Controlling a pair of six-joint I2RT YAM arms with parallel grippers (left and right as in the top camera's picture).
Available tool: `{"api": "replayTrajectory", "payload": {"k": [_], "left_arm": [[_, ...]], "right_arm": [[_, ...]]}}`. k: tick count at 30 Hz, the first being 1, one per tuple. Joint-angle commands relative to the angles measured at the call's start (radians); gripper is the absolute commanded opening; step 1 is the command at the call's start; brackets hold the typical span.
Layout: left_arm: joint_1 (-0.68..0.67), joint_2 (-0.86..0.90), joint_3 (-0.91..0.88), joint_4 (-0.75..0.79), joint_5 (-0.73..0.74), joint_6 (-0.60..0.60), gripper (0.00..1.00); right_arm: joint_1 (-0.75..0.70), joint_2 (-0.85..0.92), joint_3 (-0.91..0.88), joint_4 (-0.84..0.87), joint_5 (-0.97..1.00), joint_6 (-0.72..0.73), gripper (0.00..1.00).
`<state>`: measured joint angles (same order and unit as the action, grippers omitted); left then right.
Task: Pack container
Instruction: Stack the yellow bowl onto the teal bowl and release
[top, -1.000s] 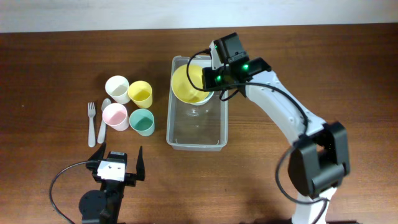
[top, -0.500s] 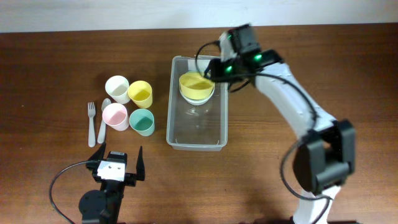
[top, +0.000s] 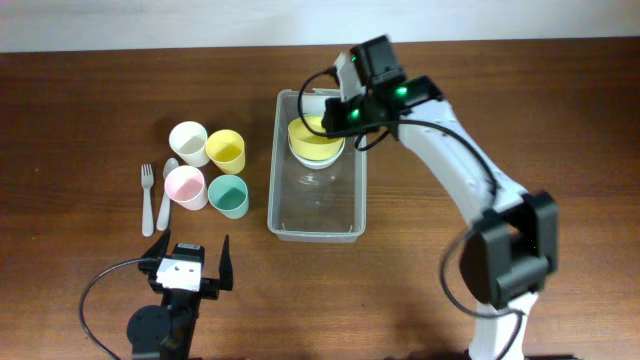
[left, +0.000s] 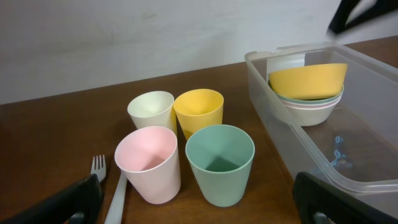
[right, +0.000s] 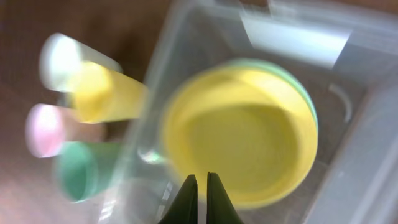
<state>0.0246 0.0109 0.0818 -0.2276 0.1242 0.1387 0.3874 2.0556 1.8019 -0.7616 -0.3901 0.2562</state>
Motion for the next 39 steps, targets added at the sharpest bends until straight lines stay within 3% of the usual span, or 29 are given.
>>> {"api": "replayTrajectory", "payload": {"k": [1,12,22,39], "left_arm": [[-0.004,-0.005,-0.009,0.000,0.011,0.013,1.00],[-0.004,-0.005,-0.009,0.000,0.011,0.013,1.00],[-0.004,-0.005,-0.009,0.000,0.011,0.013,1.00],[-0.004,-0.005,-0.009,0.000,0.011,0.013,1.00]], "right_arm": [[0.005,0.077,-0.007,-0.006,-0.005,-0.012,0.04],[0.027,0.100,-0.006,-0.063,-0.049,-0.059,0.04],[0.065,-0.033,0.039,0.025,-0.134,-0.121,0.04],[0.110,0.109,0.038,0.039,-0.092,-0.121,0.04]]}}
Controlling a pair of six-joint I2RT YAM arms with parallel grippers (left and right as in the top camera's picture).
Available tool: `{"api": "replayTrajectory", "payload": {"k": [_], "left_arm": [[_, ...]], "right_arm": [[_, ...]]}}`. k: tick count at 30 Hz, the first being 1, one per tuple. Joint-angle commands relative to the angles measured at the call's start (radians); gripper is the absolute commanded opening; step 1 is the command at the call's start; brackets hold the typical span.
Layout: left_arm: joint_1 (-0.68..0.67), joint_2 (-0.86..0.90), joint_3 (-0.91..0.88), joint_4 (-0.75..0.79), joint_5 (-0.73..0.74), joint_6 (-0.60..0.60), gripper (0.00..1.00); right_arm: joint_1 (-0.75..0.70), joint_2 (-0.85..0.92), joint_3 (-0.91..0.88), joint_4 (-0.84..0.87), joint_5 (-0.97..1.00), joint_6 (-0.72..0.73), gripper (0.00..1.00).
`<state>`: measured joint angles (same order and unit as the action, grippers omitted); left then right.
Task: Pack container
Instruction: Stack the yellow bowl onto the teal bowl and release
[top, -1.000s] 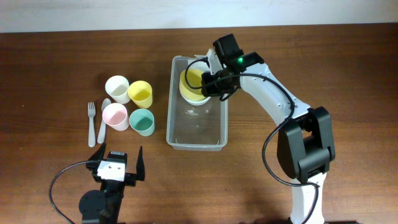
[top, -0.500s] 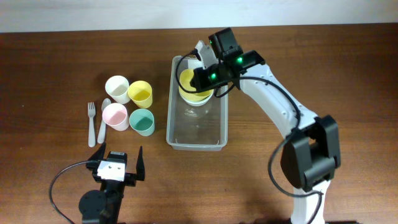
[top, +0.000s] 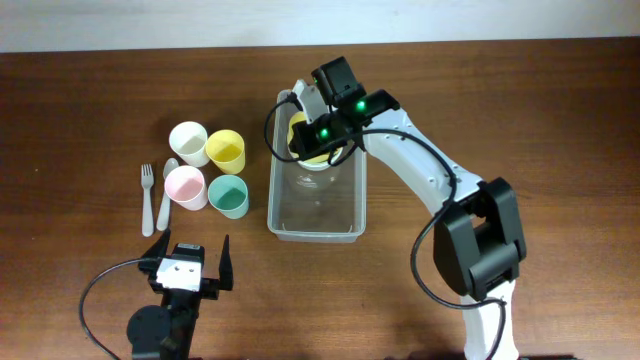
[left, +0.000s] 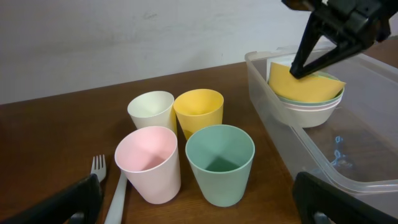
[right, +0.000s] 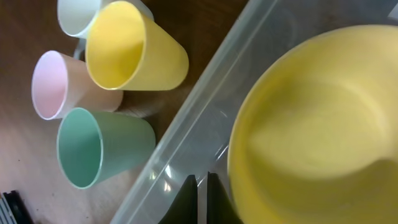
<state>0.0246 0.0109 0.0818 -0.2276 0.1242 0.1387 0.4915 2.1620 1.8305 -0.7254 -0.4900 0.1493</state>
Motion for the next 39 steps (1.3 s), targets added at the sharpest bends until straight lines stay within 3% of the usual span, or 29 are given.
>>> {"api": "replayTrajectory", "payload": {"k": [1,10,31,37,39], "left_arm": [[-0.004,-0.005,-0.009,0.000,0.011,0.013,0.99],[-0.004,-0.005,-0.009,0.000,0.011,0.013,1.00],[-0.004,-0.005,-0.009,0.000,0.011,0.013,1.00],[-0.004,-0.005,-0.009,0.000,0.011,0.013,1.00],[-0.004,-0.005,-0.009,0.000,0.011,0.013,1.00]], "right_arm": [[0.006,0.003,0.009,0.003,0.008,-0.014,0.04],[0.005,-0.017,0.051,0.028,-0.127,-0.094,0.04],[-0.034,0.071,0.066,0.014,-0.127,-0.121,0.04],[-0.037,0.070,0.066,-0.039,0.025,-0.120,0.04],[-0.053,0.053,0.076,-0.038,-0.039,-0.149,0.04]]}}
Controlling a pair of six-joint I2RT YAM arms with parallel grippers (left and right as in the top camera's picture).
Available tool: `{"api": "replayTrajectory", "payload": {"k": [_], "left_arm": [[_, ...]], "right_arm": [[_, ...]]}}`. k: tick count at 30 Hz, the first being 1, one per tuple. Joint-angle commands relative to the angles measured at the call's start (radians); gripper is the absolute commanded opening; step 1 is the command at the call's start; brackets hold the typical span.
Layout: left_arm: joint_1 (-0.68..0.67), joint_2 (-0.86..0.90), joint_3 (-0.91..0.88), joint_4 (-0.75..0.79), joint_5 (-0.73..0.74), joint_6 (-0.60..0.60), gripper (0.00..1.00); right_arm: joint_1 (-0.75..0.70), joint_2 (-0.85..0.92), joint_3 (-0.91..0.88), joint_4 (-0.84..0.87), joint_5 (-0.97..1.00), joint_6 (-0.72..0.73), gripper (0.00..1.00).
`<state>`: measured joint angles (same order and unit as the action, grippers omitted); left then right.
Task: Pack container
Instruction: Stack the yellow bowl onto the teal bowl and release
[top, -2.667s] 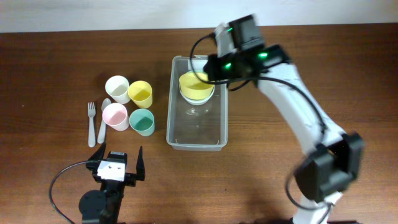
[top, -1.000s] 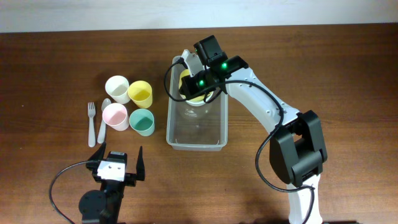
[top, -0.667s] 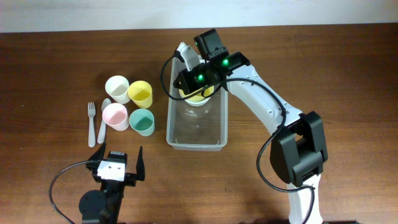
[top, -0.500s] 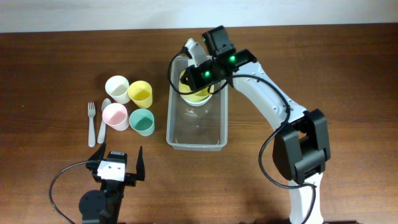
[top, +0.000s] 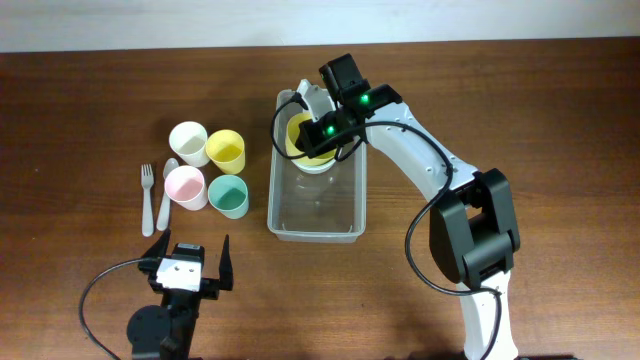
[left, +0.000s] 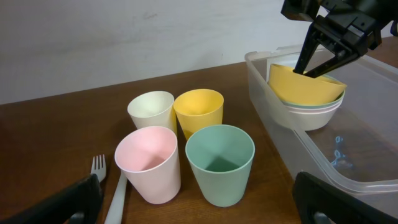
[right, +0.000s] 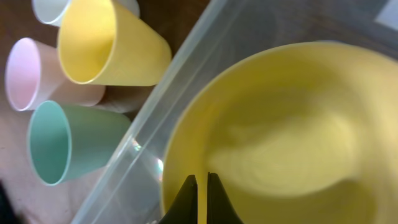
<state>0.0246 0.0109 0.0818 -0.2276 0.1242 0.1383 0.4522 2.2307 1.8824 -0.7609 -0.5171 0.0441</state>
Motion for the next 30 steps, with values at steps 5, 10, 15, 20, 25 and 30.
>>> {"api": "replayTrajectory", "payload": {"k": [5,10,15,20,25,30], "left_arm": [[-0.004,-0.005,-0.009,0.000,0.011,0.013,1.00],[-0.004,-0.005,-0.009,0.000,0.011,0.013,1.00],[-0.004,-0.005,-0.009,0.000,0.011,0.013,1.00],[-0.004,-0.005,-0.009,0.000,0.011,0.013,1.00],[-0.004,-0.005,-0.009,0.000,0.011,0.013,1.00],[-0.004,-0.005,-0.009,0.000,0.011,0.013,1.00]], "right_arm": [[-0.019,-0.077,0.115,-0.044,-0.078,-0.048,0.04],[-0.010,-0.074,0.127,-0.063,-0.076,-0.049,0.04],[0.008,0.004,0.114,-0.070,-0.075,-0.056,0.04],[0.026,0.058,0.114,-0.096,-0.077,-0.097,0.04],[0.019,0.060,0.114,-0.108,-0.073,-0.097,0.04],[0.011,0.060,0.115,-0.122,-0.049,-0.097,0.04]]}}
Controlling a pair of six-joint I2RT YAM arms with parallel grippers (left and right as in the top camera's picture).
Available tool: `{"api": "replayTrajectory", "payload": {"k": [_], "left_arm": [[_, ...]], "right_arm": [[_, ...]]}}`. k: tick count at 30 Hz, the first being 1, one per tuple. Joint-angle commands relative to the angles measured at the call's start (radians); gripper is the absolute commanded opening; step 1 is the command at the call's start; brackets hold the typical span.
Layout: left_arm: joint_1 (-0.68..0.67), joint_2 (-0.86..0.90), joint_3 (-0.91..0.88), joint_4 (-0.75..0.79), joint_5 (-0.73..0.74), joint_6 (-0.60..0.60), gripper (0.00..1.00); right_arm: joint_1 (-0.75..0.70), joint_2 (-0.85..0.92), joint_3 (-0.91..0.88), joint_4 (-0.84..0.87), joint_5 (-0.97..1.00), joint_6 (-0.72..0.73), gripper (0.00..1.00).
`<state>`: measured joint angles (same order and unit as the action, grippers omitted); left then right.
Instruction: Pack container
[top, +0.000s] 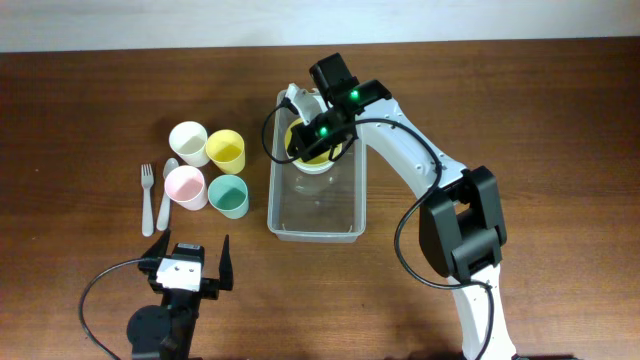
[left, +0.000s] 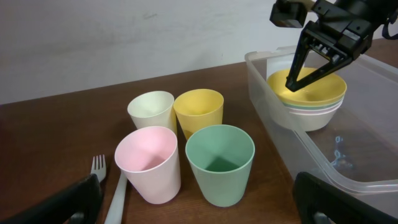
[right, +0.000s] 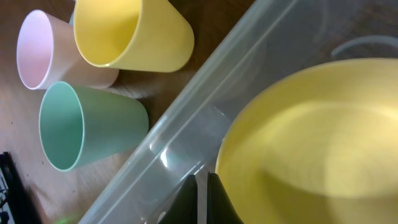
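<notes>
The clear plastic container (top: 272, 200) stands mid-table. At its far end sits a stack of bowls, with the yellow bowl (left: 317, 84) level on top of a green and a white bowl (left: 308, 115). My right gripper (right: 201, 180) is shut and holds nothing. Its tips are low inside the container, just off the left rim of the yellow bowl (right: 311, 143). Left of the container stand a white cup (top: 188, 137), a yellow cup (top: 226, 149), a pink cup (top: 184, 185) and a green cup (top: 229, 195). My left gripper (top: 192, 245) is open near the front edge, facing the cups.
A fork (top: 147, 200) and a spoon (top: 166, 190) lie left of the cups. The near half of the container holds nothing. The right arm reaches in from the right over the container's far end.
The yellow bowl was tilted on the stack and now sits level in it. My right gripper's tips were at the bowl's rim and are now just outside its left edge. The left arm is unmoved.
My shut right gripper first hung above the container's far end, with the yellow bowl tilted on the stack. Then its tips were down at the bowl's left edge, and after that on its rim. The bowl now lies level. The cups and cutlery have not moved.
</notes>
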<state>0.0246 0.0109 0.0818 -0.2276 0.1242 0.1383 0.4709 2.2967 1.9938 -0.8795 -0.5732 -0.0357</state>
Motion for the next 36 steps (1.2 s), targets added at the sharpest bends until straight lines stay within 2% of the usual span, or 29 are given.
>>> {"api": "replayTrajectory", "payload": {"k": [1,5,10,16,18,21,26,28,36], "left_arm": [[-0.004,-0.005,-0.009,0.000,0.011,0.013,1.00],[-0.004,-0.005,-0.009,0.000,0.011,0.013,1.00],[-0.004,-0.005,-0.009,0.000,0.011,0.013,1.00],[-0.004,-0.005,-0.009,0.000,0.011,0.013,0.99],[-0.004,-0.005,-0.009,0.000,0.011,0.013,1.00],[-0.004,-0.005,-0.009,0.000,0.011,0.013,1.00],[-0.004,-0.005,-0.009,0.000,0.011,0.013,1.00],[-0.004,-0.005,-0.009,0.001,0.011,0.013,1.00],[-0.004,-0.005,-0.009,0.057,0.011,0.013,0.99]], "right_arm": [[-0.013,-0.015,0.005,-0.005,-0.003,-0.017,0.09],[-0.027,-0.088,0.027,-0.033,-0.007,-0.017,0.17],[-0.128,-0.278,0.146,-0.179,0.080,0.035,0.24],[-0.384,-0.486,0.211,-0.316,0.308,0.209,0.31],[-0.485,-0.534,0.211,-0.351,0.327,0.250,0.41],[-0.611,-0.563,0.211,-0.397,0.327,0.301,0.47],[-0.788,-0.556,0.211,-0.493,0.327,0.333,0.70],[-0.834,-0.553,0.209,-0.506,0.327,0.333,0.99],[-0.871,-0.553,0.209,-0.520,0.327,0.333,0.99]]}}
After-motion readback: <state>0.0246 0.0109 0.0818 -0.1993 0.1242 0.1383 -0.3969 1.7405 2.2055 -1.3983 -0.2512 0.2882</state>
